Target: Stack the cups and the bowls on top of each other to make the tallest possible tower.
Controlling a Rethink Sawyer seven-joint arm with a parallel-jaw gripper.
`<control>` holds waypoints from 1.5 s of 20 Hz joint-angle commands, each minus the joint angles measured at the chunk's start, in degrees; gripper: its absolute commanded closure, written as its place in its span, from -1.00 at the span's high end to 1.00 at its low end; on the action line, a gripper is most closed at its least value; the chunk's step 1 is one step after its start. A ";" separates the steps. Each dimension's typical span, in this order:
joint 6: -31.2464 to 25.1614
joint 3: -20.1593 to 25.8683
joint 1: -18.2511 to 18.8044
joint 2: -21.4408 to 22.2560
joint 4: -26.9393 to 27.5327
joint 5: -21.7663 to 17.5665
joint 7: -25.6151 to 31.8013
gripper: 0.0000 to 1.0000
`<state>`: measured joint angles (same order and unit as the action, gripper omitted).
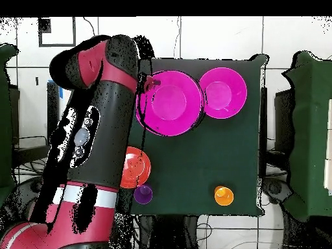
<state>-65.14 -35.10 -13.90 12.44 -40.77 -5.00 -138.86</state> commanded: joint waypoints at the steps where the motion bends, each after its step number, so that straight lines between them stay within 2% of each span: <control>1: -1.73 4.55 1.53 0.28 -5.33 -2.14 4.53 -1.00; 5: -1.35 4.79 1.70 0.06 -5.05 -2.19 4.92 -1.00; 11: 2.68 3.96 1.56 -0.56 -3.78 -4.12 5.34 -1.00; 15: 3.20 4.21 1.51 -0.50 -3.74 -4.03 5.50 -1.00; 22: 8.45 5.17 2.00 -1.13 -1.79 -4.19 5.98 -1.00; 30: 11.71 4.50 1.88 -1.47 -2.16 -4.32 5.84 -1.00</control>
<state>-56.81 -35.10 -13.23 12.06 -41.32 -5.00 -138.86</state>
